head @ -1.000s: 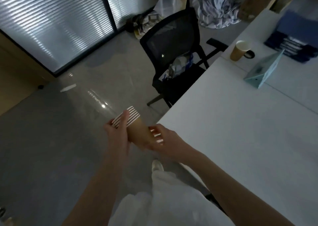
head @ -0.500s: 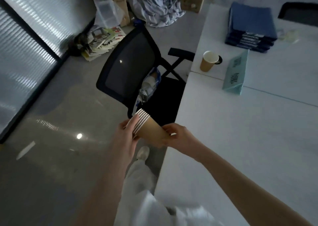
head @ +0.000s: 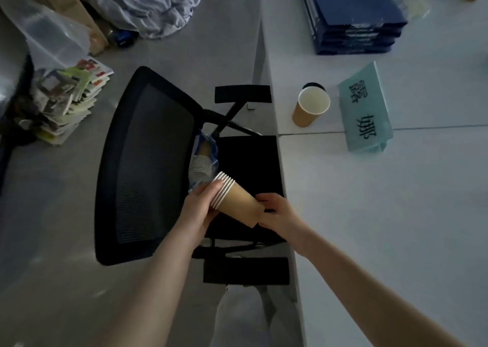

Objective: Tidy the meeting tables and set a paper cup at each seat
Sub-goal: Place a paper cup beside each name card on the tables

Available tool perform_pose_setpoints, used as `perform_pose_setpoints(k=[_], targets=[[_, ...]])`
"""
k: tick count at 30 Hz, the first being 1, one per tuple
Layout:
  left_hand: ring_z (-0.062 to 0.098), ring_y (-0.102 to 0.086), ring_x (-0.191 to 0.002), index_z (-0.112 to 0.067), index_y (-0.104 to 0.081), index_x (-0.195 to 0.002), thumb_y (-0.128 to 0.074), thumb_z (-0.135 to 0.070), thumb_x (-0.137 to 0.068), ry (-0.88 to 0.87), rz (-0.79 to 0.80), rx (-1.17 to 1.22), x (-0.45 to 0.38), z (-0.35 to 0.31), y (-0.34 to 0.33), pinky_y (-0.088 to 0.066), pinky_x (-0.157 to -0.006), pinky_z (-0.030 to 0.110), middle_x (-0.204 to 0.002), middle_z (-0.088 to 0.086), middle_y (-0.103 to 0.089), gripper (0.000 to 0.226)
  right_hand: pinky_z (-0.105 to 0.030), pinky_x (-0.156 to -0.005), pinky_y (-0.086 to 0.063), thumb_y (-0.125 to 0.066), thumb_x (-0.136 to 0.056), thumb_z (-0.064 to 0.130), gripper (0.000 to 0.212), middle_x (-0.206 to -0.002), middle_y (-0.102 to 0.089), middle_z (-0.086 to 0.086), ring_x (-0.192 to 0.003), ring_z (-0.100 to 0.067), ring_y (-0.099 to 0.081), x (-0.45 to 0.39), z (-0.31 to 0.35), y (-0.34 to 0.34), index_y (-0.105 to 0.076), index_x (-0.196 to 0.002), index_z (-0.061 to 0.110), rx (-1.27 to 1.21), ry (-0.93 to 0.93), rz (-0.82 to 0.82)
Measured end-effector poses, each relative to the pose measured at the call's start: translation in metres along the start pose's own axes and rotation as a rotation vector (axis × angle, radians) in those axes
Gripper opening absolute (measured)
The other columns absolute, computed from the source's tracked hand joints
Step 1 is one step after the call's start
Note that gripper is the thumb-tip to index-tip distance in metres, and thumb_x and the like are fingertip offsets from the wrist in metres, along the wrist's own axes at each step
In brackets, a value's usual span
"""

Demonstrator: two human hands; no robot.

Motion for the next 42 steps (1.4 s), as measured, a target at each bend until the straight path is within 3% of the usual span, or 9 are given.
perform_pose_setpoints(k=[7, 14, 19, 24, 30, 33, 36, 38, 42], targets=[[0.018, -0.064, -0.099, -0.019, -0.059, -0.122, -0.075, -0.045, -0.079, -0.093, -0.051, -0.351, -0.138, -0.002, -0.015, -0.054, -0.084, 0.035, -0.114, 0.004, -0.066, 0.052, -0.026, -0.083, -0.052, -0.071, -0.082, 0.018, 0.056, -0.116, -0.061, -0.005, -0.101, -0.018, -0.061, -0.103, -0.042, -0.043, -0.047, -0.133, 0.012, -0.11, -0.099, -0.16], [0.024, -0.054, -0.102, -0.011, -0.055, -0.109, -0.068, -0.044, -0.084, -0.393, 0.06, -1.046, -0.237, 0.027, -0.03, -0.047, -0.085, 0.038, -0.112, 0.006, -0.05, 0.043, -0.023, -0.082, -0.05, -0.073, -0.083, 0.021, 0.051, -0.116, -0.058, -0.003, -0.092, -0.009, -0.055, -0.193, -0.103, -0.065, -0.049, -0.127, 0.01, -0.17, -0.171, -0.286], [0.028, -0.055, -0.099, -0.006, -0.053, -0.109, -0.061, -0.039, -0.092, -0.344, 0.213, -1.282, -0.276, 0.051, -0.038, -0.046, -0.079, 0.037, -0.107, 0.01, -0.051, 0.039, -0.026, -0.082, -0.052, -0.07, -0.085, 0.019, 0.051, -0.111, -0.06, 0.0, -0.091, -0.012, -0.057, -0.229, -0.139, -0.075, -0.048, -0.13, 0.009, -0.122, -0.261, -0.317], [0.035, -0.054, -0.107, -0.003, -0.05, -0.119, -0.057, -0.025, -0.096, -0.326, 0.229, -1.439, -0.291, 0.058, -0.033, -0.047, -0.088, 0.044, -0.117, 0.016, -0.049, 0.032, -0.026, -0.095, -0.045, -0.063, -0.091, 0.017, 0.056, -0.134, -0.051, -0.006, -0.12, -0.022, -0.053, -0.234, -0.147, -0.078, -0.039, -0.14, 0.01, -0.036, -0.342, -0.285], [0.042, -0.048, -0.118, -0.002, -0.036, -0.138, -0.05, -0.015, -0.097, -0.258, 0.261, -1.486, -0.276, 0.05, -0.029, -0.042, -0.098, 0.049, -0.142, 0.022, -0.037, 0.045, -0.038, -0.072, -0.049, -0.046, -0.098, 0.021, 0.035, -0.097, -0.062, -0.024, -0.089, -0.034, -0.062, -0.203, -0.136, -0.064, -0.051, -0.123, -0.003, -0.064, -0.401, -0.293], [0.039, -0.045, -0.125, -0.002, -0.029, -0.144, -0.047, -0.012, -0.098, -0.263, 0.243, -1.437, -0.248, 0.044, -0.033, -0.04, -0.098, 0.042, -0.144, 0.024, -0.038, 0.051, -0.029, -0.06, -0.038, -0.045, -0.097, 0.018, 0.015, -0.075, -0.052, -0.009, -0.063, -0.019, -0.052, -0.178, -0.12, -0.063, -0.055, -0.088, 0.01, -0.084, -0.416, -0.287], [0.035, -0.058, -0.097, -0.017, -0.049, -0.121, -0.051, -0.012, -0.097, -0.326, 0.268, -1.253, -0.208, 0.041, -0.032, -0.044, -0.073, 0.035, -0.11, 0.018, -0.057, 0.024, -0.026, -0.076, -0.047, -0.046, -0.098, 0.019, 0.024, -0.108, -0.06, -0.008, -0.095, -0.019, -0.061, -0.144, -0.094, -0.06, -0.049, -0.12, 0.01, -0.052, -0.371, -0.289], [0.034, -0.061, -0.095, -0.019, -0.053, -0.101, -0.054, -0.012, -0.096, -0.279, 0.235, -1.179, -0.186, 0.041, -0.024, -0.049, -0.076, 0.038, -0.104, 0.014, -0.06, 0.009, -0.028, -0.087, -0.048, -0.045, -0.099, 0.023, 0.037, -0.129, -0.056, -0.005, -0.114, -0.021, -0.057, -0.116, -0.067, -0.053, -0.04, -0.134, 0.012, -0.039, -0.329, -0.294], [0.025, -0.06, -0.108, -0.008, -0.049, -0.131, -0.056, -0.015, -0.095, -0.155, 0.019, -1.025, -0.141, 0.033, -0.007, -0.049, -0.091, 0.035, -0.121, 0.01, -0.062, 0.037, -0.021, -0.084, -0.046, -0.045, -0.098, 0.027, 0.04, -0.13, -0.056, -0.001, -0.114, -0.016, -0.055, -0.062, -0.016, -0.029, -0.041, -0.136, 0.016, 0.011, -0.132, -0.295]])
Point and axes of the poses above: each hand's wrist, its own x-axis away from the middle knuckle, its own y-axis out of the back of the hand, z = x × y, the point moved 5 cm from there along -x, towards the middle knuckle
